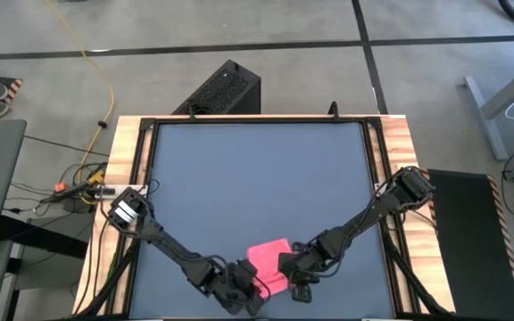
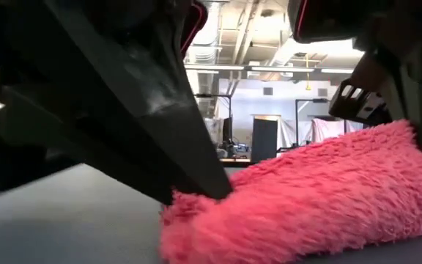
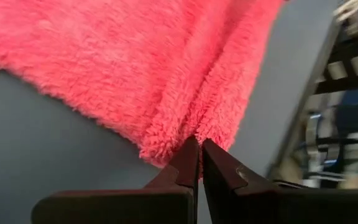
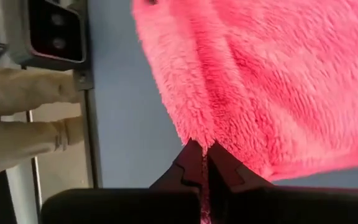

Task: Roll towel
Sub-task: Roll the pink towel

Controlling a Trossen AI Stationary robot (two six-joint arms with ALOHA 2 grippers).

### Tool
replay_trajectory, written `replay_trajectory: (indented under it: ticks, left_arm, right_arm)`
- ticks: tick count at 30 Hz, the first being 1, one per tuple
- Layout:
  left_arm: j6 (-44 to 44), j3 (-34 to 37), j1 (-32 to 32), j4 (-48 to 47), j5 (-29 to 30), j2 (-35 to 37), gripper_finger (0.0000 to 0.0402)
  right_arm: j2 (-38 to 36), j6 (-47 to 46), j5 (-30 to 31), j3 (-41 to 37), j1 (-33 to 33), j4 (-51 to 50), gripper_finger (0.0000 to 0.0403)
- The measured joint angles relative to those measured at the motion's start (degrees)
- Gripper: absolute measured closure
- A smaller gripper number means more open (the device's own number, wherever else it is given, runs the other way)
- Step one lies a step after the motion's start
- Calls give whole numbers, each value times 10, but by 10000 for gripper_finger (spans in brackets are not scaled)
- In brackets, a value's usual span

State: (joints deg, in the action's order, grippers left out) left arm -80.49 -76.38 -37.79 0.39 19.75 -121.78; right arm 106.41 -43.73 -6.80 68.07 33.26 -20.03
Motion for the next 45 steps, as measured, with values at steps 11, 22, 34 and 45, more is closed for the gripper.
replay_trajectory:
  ticks: [11, 22, 34, 45]
  left_arm:
    - [-12, 32, 2, 77, 6, 0, 401]
    - [-3, 32, 1, 75, 5, -1, 401]
    - [-3, 32, 1, 75, 9, -1, 401]
    - [3, 32, 1, 68, 2, -1, 401]
  right_arm:
    - [1, -10, 45, 0, -4, -33, 380]
    - [7, 16, 56, 0, -30, -36, 374]
    - [6, 21, 44, 0, -35, -48, 265]
    - [-61, 101, 204, 0, 1, -73, 202]
